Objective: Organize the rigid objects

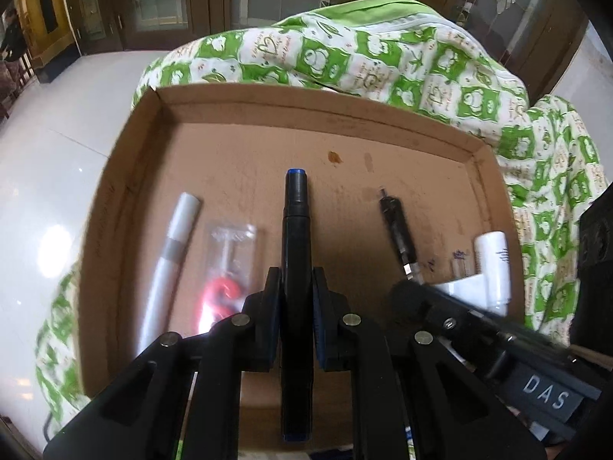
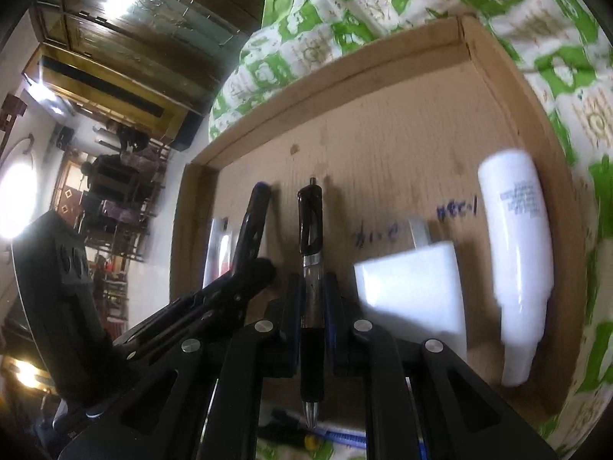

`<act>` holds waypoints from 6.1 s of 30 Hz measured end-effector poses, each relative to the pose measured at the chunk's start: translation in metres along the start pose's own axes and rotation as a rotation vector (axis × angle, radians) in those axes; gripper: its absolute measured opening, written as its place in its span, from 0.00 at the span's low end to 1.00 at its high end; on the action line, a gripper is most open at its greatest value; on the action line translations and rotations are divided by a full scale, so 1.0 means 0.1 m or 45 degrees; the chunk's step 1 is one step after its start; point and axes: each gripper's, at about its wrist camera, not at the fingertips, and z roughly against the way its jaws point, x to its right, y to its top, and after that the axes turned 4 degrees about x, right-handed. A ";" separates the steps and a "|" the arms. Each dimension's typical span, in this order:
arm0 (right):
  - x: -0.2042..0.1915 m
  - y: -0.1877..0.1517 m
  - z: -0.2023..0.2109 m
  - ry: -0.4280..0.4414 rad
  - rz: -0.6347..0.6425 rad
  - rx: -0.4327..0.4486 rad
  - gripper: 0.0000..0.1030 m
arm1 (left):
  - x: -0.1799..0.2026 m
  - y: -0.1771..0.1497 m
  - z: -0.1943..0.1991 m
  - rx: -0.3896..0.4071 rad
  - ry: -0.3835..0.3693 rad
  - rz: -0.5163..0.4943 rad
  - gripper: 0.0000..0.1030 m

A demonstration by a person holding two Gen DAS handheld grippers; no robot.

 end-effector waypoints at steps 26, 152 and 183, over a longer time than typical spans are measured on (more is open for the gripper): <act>-0.21 0.01 0.52 -0.058 0.149 0.201 0.30 | -0.03 -0.30 0.45 0.070 0.033 -0.095 0.21; 0.28 -1.12 0.44 -0.156 -0.013 -0.202 0.10 | 0.42 -1.77 0.79 -0.222 -0.184 -0.360 0.20; -0.12 -1.42 0.14 -0.572 0.384 -0.220 0.34 | 0.04 -1.67 0.69 -0.161 -0.158 -0.165 0.21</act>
